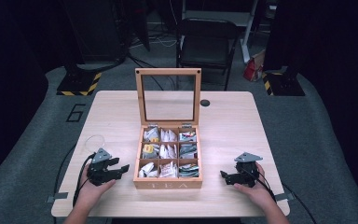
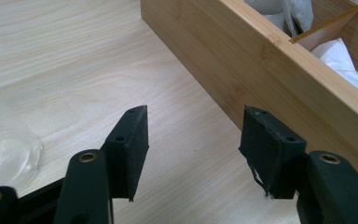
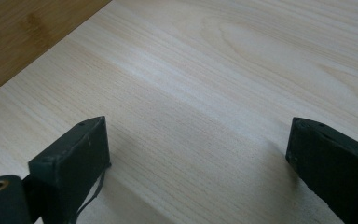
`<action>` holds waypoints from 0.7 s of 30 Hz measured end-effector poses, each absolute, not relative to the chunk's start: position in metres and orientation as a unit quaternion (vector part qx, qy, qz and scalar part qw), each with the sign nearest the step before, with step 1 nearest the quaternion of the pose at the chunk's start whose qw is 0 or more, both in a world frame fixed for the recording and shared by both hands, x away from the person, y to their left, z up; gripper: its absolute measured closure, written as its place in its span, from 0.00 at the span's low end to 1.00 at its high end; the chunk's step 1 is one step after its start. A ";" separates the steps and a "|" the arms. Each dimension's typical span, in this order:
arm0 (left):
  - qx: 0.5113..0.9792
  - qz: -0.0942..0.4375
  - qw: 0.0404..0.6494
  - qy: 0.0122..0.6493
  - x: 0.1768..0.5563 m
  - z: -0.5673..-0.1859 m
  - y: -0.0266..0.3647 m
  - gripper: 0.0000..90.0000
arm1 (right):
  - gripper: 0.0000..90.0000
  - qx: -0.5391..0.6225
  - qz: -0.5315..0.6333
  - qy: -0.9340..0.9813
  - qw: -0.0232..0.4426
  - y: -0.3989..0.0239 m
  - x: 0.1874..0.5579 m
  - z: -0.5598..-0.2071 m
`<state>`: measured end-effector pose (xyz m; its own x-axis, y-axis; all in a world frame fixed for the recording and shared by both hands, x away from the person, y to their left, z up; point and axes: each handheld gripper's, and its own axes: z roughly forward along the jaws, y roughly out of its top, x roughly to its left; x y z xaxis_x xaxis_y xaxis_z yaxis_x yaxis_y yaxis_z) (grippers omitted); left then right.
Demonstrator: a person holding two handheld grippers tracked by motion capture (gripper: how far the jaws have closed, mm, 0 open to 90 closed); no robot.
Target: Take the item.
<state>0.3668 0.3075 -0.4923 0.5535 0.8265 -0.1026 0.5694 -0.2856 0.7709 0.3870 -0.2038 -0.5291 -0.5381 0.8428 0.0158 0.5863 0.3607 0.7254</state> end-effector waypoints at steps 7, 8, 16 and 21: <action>0.779 0.162 0.403 0.452 0.367 -0.486 0.308 0.48 | 0.06 0.445 0.350 0.804 0.184 -0.204 0.387 -0.529; 0.779 0.162 0.403 0.452 0.367 -0.486 0.308 0.48 | 0.06 0.445 0.350 0.804 0.184 -0.204 0.387 -0.529; 0.774 0.158 0.410 0.457 0.370 -0.475 0.310 0.46 | 0.06 0.444 0.349 0.804 0.184 -0.204 0.387 -0.529; 0.772 0.161 0.411 0.457 0.373 -0.469 0.309 0.46 | 0.06 0.444 0.350 0.804 0.183 -0.204 0.387 -0.529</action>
<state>0.3731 0.3094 -0.4686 0.5304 0.8380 -0.1279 0.5739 -0.2439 0.7817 0.3870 -0.2038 -0.5291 -0.5382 0.8427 0.0158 0.5862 0.3608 0.7254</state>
